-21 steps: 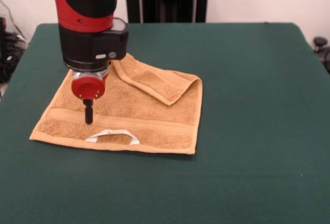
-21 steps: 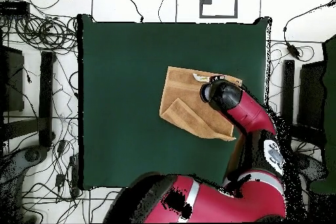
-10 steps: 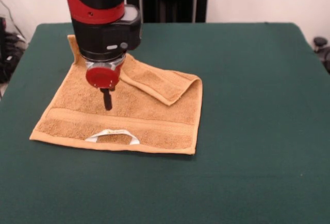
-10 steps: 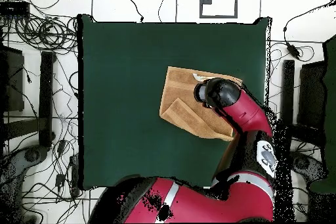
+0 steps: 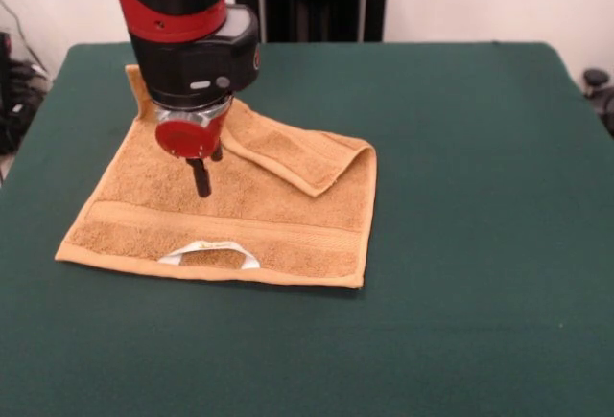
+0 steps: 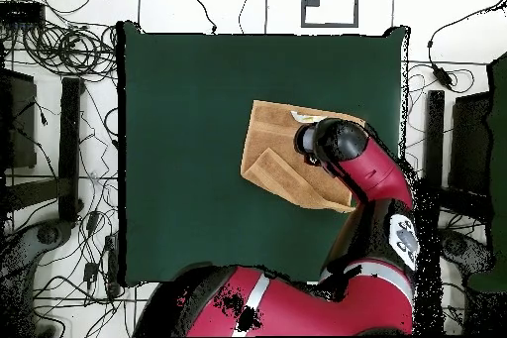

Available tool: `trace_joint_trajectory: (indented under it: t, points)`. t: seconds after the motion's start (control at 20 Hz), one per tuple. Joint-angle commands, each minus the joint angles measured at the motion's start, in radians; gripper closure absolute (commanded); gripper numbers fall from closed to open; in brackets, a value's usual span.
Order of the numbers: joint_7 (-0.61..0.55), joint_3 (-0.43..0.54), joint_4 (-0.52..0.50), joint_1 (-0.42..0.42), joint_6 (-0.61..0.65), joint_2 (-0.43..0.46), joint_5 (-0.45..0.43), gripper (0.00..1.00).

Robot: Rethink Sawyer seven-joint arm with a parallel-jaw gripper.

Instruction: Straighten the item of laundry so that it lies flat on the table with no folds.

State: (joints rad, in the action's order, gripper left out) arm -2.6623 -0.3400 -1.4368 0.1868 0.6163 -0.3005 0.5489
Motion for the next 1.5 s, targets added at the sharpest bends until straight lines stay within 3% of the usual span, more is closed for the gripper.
trace_joint_trajectory:
  t: [0.05, 0.4, 0.55, 0.8, 1.15, 1.5]
  points:
    - [-0.361, 0.049, -0.016, -0.026, 0.199, 0.063, 0.075, 0.00]
    - [-0.422, 0.011, 0.104, -0.039, 0.280, 0.124, 0.048, 0.00]
    - [-0.419, -0.002, 0.112, -0.051, 0.241, 0.151, 0.039, 0.00]
    - [-0.370, -0.020, 0.009, -0.080, 0.156, 0.134, 0.020, 0.00]
    - [-0.238, 0.027, -0.198, -0.051, -0.057, 0.093, 0.008, 0.00]
    - [-0.080, 0.134, -0.343, 0.087, -0.313, 0.074, -0.072, 0.00]
